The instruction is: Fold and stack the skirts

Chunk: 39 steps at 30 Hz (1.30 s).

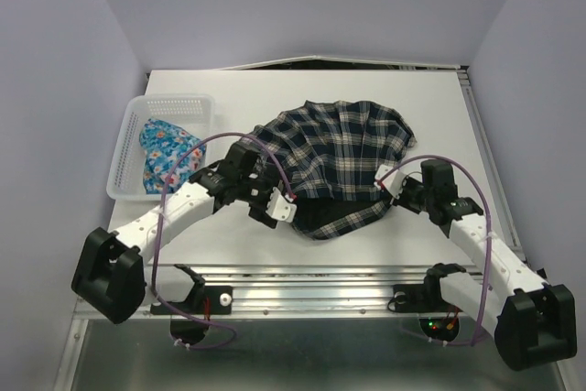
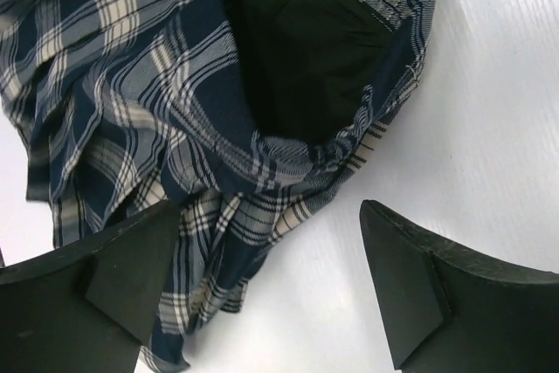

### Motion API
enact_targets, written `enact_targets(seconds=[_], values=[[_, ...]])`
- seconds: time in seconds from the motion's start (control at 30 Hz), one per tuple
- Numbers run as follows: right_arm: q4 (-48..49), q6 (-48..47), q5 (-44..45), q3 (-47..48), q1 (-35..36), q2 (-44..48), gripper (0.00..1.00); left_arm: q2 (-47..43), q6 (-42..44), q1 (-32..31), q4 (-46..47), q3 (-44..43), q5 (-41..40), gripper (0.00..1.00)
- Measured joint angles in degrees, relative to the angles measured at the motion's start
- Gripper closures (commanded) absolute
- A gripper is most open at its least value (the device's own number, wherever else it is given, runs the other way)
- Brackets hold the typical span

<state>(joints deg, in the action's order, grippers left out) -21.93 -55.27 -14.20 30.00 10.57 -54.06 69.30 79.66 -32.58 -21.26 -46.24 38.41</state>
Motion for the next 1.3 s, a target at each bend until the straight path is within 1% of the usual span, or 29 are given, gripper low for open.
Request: enact_targets(seconds=[0.1,0.2,0.3,0.33,0.37,0.4,0.43,0.47,0.53,0.57,0.6,0.67,0.77,0.83,0.87,0.9,0.97,1.0,1.1,1.13,1.17,1.2,1.27,1.3], values=[[0.0,0.1,-0.1,0.0,0.0,0.1,0.99,3.0,4.1,-2.3,0.6,-1.2,-0.6,0.09],[0.0,0.3,-0.2,0.0,0.0,0.3,0.99,5.1,7.9,-4.6,1.0,-2.5,-1.3,0.14],[0.0,1.0,-0.4,0.0,0.0,1.1,0.99,6.4,9.7,-6.4,1.4,-3.4,-1.4,0.23],[0.0,1.0,-0.4,0.0,0.0,1.2,0.99,6.6,9.9,-6.8,1.6,-3.6,-1.4,0.33],[0.0,1.2,-0.4,0.0,0.0,1.2,0.99,6.7,10.0,-7.1,1.7,-3.8,-1.4,0.39],[0.0,1.3,-0.4,0.0,0.0,1.3,0.99,6.9,10.3,-7.4,1.7,-3.8,-1.5,0.48],[0.0,1.3,-0.4,0.0,0.0,1.4,0.99,7.0,10.3,-7.7,1.7,-3.8,-1.4,0.48],[0.0,1.5,-0.4,0.0,0.0,1.5,0.99,7.0,10.5,-8.0,1.6,-3.9,-1.5,0.58],[0.0,1.7,-0.4,0.0,0.0,1.8,0.99,7.2,11.0,-8.3,1.1,-3.8,-1.6,0.69],[0.0,2.1,-0.3,0.0,0.0,1.9,0.99,7.2,10.5,-8.3,1.0,-3.9,-1.7,0.91],[0.0,2.5,-0.3,0.0,0.0,1.9,0.99,7.2,10.1,-8.2,1.0,-3.9,-1.8,1.00],[-0.1,3.9,0.2,0.1,0.0,1.9,0.99,7.1,6.7,-8.2,1.6,-3.9,-1.9,1.00],[-0.8,6.2,1.3,1.8,-0.2,1.1,0.99,6.6,-3.0,-7.1,3.2,-4.9,-2.6,1.00],[-2.3,7.8,1.7,6.3,-1.5,-1.3,0.99,5.8,-13.4,-2.5,5.9,-8.3,-3.6,1.00],[-3.2,9.1,1.7,10.3,-2.8,-3.4,0.99,5.9,-18.2,0.1,6.5,-11.3,-4.9,1.00],[-3.5,10.3,1.6,14.3,-4.1,-5.3,0.99,6.2,-24.9,3.5,9.3,-16.1,-7.7,1.00],[-3.0,13.5,0.5,26.4,-7.5,-11.4,0.99,6.8,-31.9,8.7,12.2,-23.5,-10.2,1.00],[-3.3,15.0,-0.4,32.0,-8.8,-14.1,0.99,8.1,-37.9,11.6,14.8,-30.7,-12.6,1.00],[-1.2,19.2,-0.7,54.0,-12.5,-23.8,0.99,9.3,-45.4,16.1,20.9,-40.9,-17.9,1.00],[-0.6,20.1,-0.8,57.3,-13.2,-25.0,0.99,9.2,-47.8,17.1,23.5,-43.0,-19.6,1.00],[0.6,22.1,-1.4,64.7,-14.2,-27.5,0.99,8.8,-49.4,17.4,26.6,-44.8,-21.6,1.00],[0.9,23.2,-1.8,67.8,-14.4,-28.3,0.99,8.6,-50.2,17.1,27.8,-45.9,-22.9,1.00],[0.0,25.7,-3.2,78.8,-14.4,-31.2,0.99,8.6,-50.6,14.8,30.4,-49.1,-25.8,1.00],[0.4,26.3,-4.0,82.1,-14.3,-32.0,0.99,8.6,-50.6,13.8,30.8,-50.0,-26.0,1.00]])
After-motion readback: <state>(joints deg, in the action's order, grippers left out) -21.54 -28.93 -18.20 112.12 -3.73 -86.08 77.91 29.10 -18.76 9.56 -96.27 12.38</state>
